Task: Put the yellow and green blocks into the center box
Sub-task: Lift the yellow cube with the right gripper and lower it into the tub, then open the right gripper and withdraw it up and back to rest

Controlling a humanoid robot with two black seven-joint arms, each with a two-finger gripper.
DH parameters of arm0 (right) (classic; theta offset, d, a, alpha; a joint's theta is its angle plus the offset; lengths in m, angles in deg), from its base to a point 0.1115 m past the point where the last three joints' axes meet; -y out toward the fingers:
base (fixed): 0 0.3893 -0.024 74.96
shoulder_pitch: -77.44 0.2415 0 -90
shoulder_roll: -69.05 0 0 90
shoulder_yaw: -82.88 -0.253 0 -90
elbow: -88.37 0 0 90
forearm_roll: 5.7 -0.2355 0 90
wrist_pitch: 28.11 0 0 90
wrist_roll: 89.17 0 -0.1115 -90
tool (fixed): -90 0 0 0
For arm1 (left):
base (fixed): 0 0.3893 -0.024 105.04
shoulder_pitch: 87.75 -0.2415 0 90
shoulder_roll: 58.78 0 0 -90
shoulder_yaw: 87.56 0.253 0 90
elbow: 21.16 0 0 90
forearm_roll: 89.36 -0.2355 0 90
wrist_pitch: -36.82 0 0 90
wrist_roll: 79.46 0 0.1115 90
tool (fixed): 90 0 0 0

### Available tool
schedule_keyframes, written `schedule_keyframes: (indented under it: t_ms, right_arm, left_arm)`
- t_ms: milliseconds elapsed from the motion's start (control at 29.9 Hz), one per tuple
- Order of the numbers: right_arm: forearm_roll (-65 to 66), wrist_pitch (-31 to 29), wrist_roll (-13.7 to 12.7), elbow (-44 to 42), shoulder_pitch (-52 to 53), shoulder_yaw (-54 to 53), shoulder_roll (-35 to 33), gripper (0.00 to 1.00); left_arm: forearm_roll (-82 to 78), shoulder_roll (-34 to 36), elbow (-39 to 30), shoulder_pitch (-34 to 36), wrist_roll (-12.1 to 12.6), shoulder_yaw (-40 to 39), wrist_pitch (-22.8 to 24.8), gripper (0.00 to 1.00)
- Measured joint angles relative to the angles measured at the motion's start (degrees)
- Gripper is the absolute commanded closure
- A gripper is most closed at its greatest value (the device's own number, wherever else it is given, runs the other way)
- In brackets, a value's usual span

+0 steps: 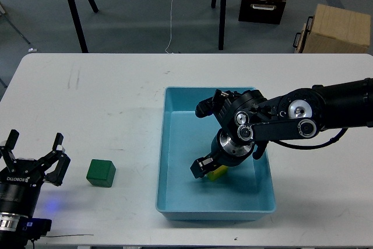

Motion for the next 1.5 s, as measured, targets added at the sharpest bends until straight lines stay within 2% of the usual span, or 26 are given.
schedule_keyframes:
  t_ms: [401,602,802,969,1170,1371,1504]
  right_arm:
    - [-0.23,-0.01,0.0,-0.39,0.17,-0.82,-0.26,0.03]
    - [-0.6,-0.01,0.01,-2.31,1.7,-6.94,-2.63,0.03]
    - [-7.28,-0.01,0.02,-3.64,5.23,-15.93,-10.27,0.03]
    - [-22.03,0.0,0.0,-9.56,5.26,-25.9,-20.31,0.02]
    - [-40.54,0.01,0.0,-17.65,-2.32,-37.78,-27.66,0.01]
    - [-49.35,0.01,0.0,-21.66,-17.43,-59.52,-31.09,0.01]
    - [-56.77,0.01,2.26,-23.02,-27.28,-72.02,-31.29,0.0]
  left_arm:
    - [-0.01,0.0,0.0,0.0,0.0,0.0,0.0,0.0]
    - [-0.09,0.0,0.0,0.0,0.01,0.05,0.0,0.0]
    - [-0.09,0.0,0.0,0.08,0.09,0.07,0.0,0.0]
    - [-0.12,0.0,0.0,0.17,0.08,0.1,0.0,0.0]
    - [-0.18,0.0,0.17,0.88,0.04,2.37,0.0,0.0]
    - [-0.18,0.0,0.95,1.46,0.0,2.61,0.0,0.0]
    - [-0.19,0.0,1.35,1.73,0.0,2.62,0.0,0.0]
